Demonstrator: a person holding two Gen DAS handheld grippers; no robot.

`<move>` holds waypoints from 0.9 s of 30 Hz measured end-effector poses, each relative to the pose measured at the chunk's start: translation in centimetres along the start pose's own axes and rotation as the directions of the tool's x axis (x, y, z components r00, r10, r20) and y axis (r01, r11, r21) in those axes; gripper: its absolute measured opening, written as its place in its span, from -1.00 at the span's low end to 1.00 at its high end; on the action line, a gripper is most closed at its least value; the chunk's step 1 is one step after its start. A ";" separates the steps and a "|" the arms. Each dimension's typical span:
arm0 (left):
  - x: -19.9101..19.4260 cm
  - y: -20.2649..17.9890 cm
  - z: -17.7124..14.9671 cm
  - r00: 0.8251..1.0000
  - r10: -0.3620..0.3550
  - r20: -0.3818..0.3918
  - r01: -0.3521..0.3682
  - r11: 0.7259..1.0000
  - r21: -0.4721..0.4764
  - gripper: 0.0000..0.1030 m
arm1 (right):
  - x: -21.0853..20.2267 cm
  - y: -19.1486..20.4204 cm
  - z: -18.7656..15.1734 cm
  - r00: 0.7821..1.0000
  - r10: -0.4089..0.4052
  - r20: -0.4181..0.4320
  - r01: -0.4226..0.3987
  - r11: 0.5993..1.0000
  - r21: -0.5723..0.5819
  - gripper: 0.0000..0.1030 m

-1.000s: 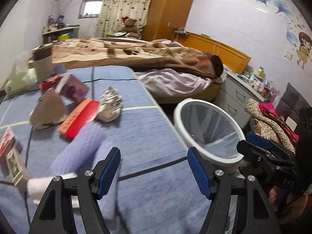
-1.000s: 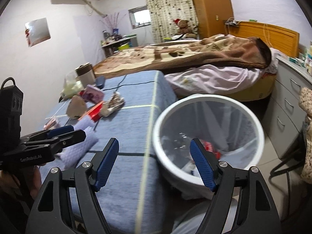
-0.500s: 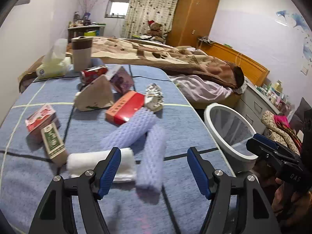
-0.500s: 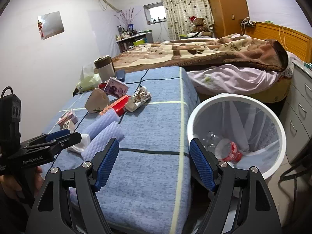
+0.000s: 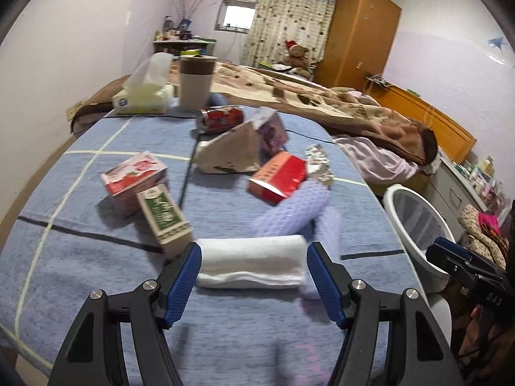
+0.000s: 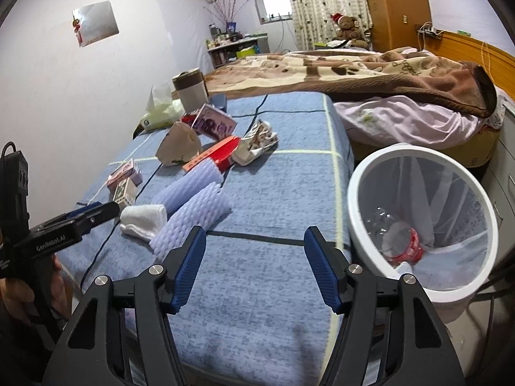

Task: Collect trash
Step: 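Move both open tools back over the trash on the bed cover, then grasp the lavender foam sleeve with the right tool while the left tool grasps the green box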

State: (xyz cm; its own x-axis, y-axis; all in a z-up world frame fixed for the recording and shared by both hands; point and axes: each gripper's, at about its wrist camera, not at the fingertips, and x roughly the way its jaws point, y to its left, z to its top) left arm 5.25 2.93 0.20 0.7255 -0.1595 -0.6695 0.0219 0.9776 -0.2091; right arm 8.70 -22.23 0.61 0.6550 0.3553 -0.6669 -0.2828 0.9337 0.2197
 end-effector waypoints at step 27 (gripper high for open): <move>2.5 6.5 1.3 0.995 0.093 -0.023 -0.095 0.989 -0.111 0.33 | 6.4 5.8 0.7 0.991 0.058 -0.123 -0.065 0.996 -0.053 0.26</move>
State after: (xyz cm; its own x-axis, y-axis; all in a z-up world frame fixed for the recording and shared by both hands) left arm 8.12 9.03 -1.92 0.7086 -0.0712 -0.7020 -0.1230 0.9672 -0.2223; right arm 11.80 -14.49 -1.88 0.5464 0.4007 -0.7355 -0.3618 0.9049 0.2242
